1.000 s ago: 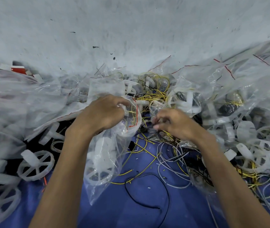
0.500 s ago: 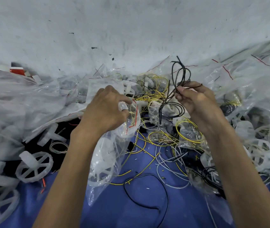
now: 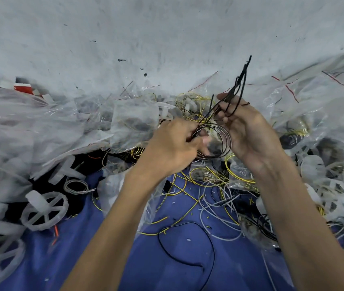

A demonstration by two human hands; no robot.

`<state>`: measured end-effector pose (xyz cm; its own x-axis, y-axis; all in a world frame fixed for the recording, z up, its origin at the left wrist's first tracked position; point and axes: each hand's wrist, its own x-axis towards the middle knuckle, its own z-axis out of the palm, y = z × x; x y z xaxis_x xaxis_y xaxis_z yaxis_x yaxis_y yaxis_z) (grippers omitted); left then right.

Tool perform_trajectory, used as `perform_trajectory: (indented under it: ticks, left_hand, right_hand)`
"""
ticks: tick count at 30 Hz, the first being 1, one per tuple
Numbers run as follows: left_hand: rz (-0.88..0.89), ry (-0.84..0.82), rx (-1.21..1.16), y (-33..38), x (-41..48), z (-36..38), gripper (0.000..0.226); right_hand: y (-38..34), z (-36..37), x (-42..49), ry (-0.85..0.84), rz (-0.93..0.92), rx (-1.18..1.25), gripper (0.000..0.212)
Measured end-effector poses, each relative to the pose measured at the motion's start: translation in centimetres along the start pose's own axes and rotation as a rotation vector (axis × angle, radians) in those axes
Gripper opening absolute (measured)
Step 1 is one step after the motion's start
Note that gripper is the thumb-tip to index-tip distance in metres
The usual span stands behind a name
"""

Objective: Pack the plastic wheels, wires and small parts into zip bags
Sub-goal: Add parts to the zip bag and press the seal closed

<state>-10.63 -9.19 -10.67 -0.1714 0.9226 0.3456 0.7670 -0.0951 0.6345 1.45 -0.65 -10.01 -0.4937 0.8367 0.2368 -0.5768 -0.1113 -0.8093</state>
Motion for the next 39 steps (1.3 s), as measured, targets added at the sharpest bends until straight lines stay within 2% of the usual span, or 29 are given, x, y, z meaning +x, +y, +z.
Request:
perform_trajectory:
  ticks: [4,9,12,14,15,16,17,18,20,23,26,28,30,32,34,36,38,39]
  left_hand:
    - [-0.043,0.029,0.007,-0.6,0.1,-0.8,0.016]
    - [-0.186,0.291,0.069,-1.9,0.1,-2.9,0.019]
    - [-0.225,0.34,-0.004,-2.3,0.1,-3.7,0.02]
    - [-0.226,0.333,-0.046,-2.2,0.1,-3.7,0.02]
    - [-0.226,0.321,-0.068,-2.1,0.0,-3.6,0.02]
    - [-0.223,0.304,-0.084,-1.9,0.0,-3.4,0.02]
    - [-0.217,0.286,-0.099,-1.7,0.1,-3.1,0.019]
    - [-0.206,0.268,-0.123,-1.6,0.1,-2.8,0.017]
    - [-0.168,0.224,-0.177,-1.1,0.0,-2.2,0.011]
    - [-0.106,0.159,-0.147,-0.7,-0.1,-1.5,0.015]
    - [-0.096,0.21,-0.056,-0.8,-0.1,-1.8,0.016]
    - [-0.088,0.192,-0.032,-1.0,-0.1,-2.0,0.023]
    - [-0.072,0.145,0.046,-0.9,-0.1,-1.9,0.032]
    - [-0.044,0.133,0.128,-0.9,0.1,-1.9,0.035]
    - [0.01,0.083,0.163,-1.0,-0.1,-2.5,0.038]
    - [0.004,-0.027,0.023,-1.1,-0.6,-4.0,0.045]
    - [-0.028,0.031,-0.084,-1.9,-0.8,-5.3,0.054]
    - [-0.042,0.122,-0.031,-2.5,-0.6,-5.6,0.05]
  right_hand:
    - [-0.2,-1.0,0.6,0.095,-0.012,-0.072,0.019]
    - [-0.8,-4.2,1.4,0.289,-0.125,-0.391,0.015]
    - [-0.1,-5.8,1.9,0.351,-0.01,-0.831,0.008]
    - [0.5,-6.4,1.8,0.261,0.106,-1.348,0.03]
    - [0.6,-6.1,1.6,0.227,0.067,-1.548,0.039]
    - [0.6,-5.4,1.4,0.199,-0.028,-1.602,0.041]
    - [0.4,-4.5,1.1,0.14,-0.088,-1.503,0.039]
    - [0.2,-3.4,0.7,0.051,-0.089,-1.278,0.034]
    - [0.1,-1.1,-0.2,-0.151,0.006,-0.858,0.028]
    - [0.8,0.4,-0.9,-0.292,0.028,-0.624,0.028]
    - [1.0,-0.1,-0.9,-0.405,0.076,-0.429,0.021]
    - [0.8,-0.6,-1.0,-0.496,0.097,-0.391,0.03]
    - [0.8,-0.8,-0.8,-0.515,0.058,-0.525,0.043]
    - [1.1,-0.5,-0.7,-0.48,-0.01,-0.6,0.035]
    - [1.4,-0.1,-0.7,-0.438,-0.034,-0.561,0.024]
    - [1.4,-0.1,-0.7,-0.388,-0.031,-0.509,0.023]
    - [1.3,-0.2,-0.5,-0.344,-0.02,-0.463,0.024]
    - [1.3,-0.2,-0.5,-0.322,-0.015,-0.436,0.022]
